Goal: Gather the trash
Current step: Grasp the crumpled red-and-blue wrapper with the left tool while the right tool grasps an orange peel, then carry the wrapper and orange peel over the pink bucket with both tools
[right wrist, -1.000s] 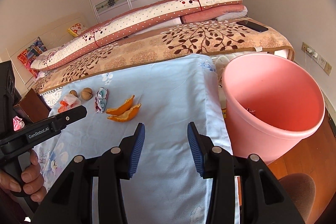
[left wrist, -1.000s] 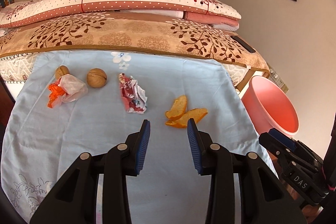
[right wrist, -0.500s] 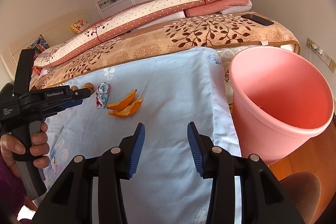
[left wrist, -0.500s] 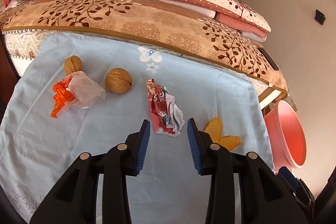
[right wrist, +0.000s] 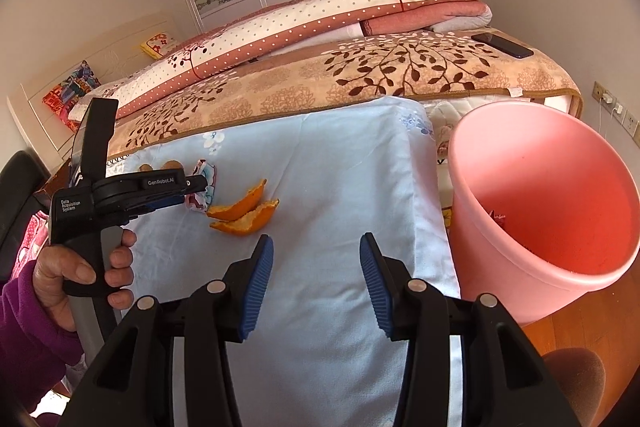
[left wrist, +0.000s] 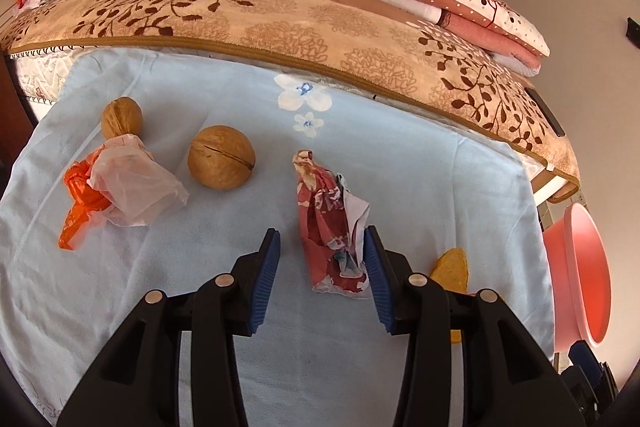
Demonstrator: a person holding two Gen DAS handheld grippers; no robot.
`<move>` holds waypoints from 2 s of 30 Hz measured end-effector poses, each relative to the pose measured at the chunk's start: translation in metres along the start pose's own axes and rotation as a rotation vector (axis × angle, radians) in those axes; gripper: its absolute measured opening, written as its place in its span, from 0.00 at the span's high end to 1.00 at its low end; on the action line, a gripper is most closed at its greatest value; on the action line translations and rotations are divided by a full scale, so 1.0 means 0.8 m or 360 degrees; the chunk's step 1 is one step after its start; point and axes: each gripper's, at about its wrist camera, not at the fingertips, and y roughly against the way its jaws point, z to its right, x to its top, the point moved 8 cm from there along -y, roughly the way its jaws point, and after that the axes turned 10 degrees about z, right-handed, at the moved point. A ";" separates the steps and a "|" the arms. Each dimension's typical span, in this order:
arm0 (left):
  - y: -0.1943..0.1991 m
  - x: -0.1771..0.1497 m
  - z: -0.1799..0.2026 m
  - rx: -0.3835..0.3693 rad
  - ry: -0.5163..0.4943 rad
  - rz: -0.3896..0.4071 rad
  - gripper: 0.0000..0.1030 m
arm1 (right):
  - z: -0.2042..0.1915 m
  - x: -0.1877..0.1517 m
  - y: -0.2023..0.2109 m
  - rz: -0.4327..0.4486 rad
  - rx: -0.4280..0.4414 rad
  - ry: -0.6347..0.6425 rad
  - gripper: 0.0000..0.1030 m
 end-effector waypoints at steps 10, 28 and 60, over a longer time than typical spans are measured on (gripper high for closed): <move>0.013 0.002 0.005 -0.0076 -0.0014 0.0046 0.95 | -0.024 0.009 -0.045 -0.0115 0.0139 -0.0083 0.56; 0.068 -0.007 -0.006 -0.0174 -0.0003 0.0116 0.97 | -0.047 -0.014 -0.120 -0.0344 0.0172 -0.0173 0.77; 0.148 -0.027 0.054 -0.0374 -0.0112 0.0191 0.97 | 0.016 0.025 0.015 -0.0021 -0.0054 -0.0157 0.97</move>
